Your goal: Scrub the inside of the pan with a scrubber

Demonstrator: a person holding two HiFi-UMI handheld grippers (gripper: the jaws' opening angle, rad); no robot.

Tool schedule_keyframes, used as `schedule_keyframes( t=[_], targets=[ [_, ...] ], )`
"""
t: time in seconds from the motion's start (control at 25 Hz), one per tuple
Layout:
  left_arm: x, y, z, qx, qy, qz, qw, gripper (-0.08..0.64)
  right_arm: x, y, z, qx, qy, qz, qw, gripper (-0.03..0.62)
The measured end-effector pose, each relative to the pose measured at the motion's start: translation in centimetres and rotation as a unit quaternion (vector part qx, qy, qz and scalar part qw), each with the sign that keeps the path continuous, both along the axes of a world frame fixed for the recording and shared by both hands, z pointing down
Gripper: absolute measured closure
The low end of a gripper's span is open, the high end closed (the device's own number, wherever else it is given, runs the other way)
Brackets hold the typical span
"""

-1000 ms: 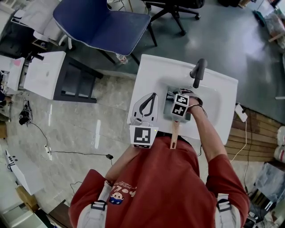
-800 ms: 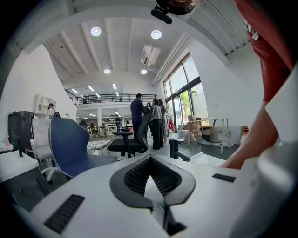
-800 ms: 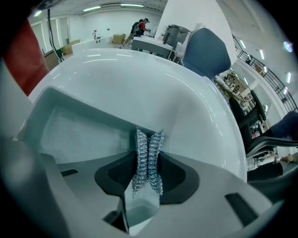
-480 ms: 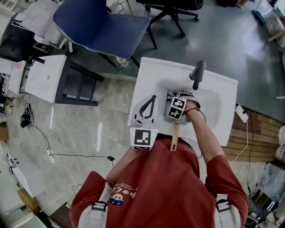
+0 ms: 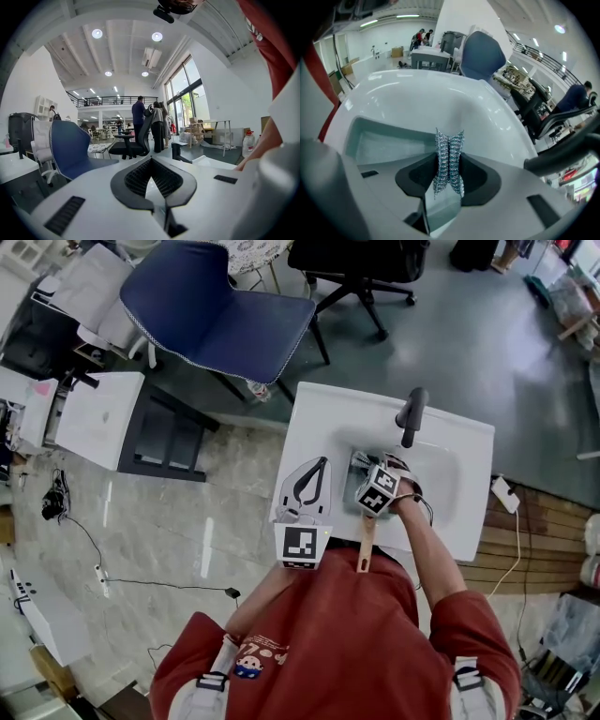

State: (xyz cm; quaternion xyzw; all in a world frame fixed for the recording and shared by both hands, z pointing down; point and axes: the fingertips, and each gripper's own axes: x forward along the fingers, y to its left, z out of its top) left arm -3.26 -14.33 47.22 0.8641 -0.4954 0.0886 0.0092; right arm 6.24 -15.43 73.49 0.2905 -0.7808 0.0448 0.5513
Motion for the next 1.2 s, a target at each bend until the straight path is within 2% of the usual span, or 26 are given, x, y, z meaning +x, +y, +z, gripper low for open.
schedule_keyframes(
  t=[0.24,0.36,0.44,0.56,0.76,0.96,1.2],
  targets=[
    [0.3,0.0,0.5,-0.004,0.001,0.002,1.0000,0.548,0.9,1.3,-5.1,0.046,-0.050,0.051,0.996,0.433],
    [0.5,-0.1,0.2,-0.003,-0.002,0.004,1.0000,0.548,1.9,2.2,-8.4,0.069,-0.091,0.093,0.989,0.430],
    [0.8,-0.2,-0.1,-0.001,-0.004,0.007,1.0000,0.548,2.5,2.9,-10.7,0.076,-0.133,0.122,0.981,0.430],
    [1.1,-0.6,-1.0,0.006,-0.001,0.010,0.9999,0.548,3.6,3.5,-14.6,0.095,-0.198,0.163,0.962,0.428],
    [0.6,-1.8,-2.8,0.004,0.007,0.007,0.9999,0.548,6.2,3.7,-21.3,0.158,-0.254,0.221,0.928,0.428],
    [0.6,-3.1,-5.8,0.018,0.011,0.010,0.9997,0.548,9.1,3.2,-27.7,0.235,-0.277,0.251,0.897,0.425],
    [1.2,-3.9,-10.0,0.050,0.031,0.011,0.9982,0.548,13.4,2.2,-35.0,0.342,-0.295,0.277,0.848,0.423]
  ],
)
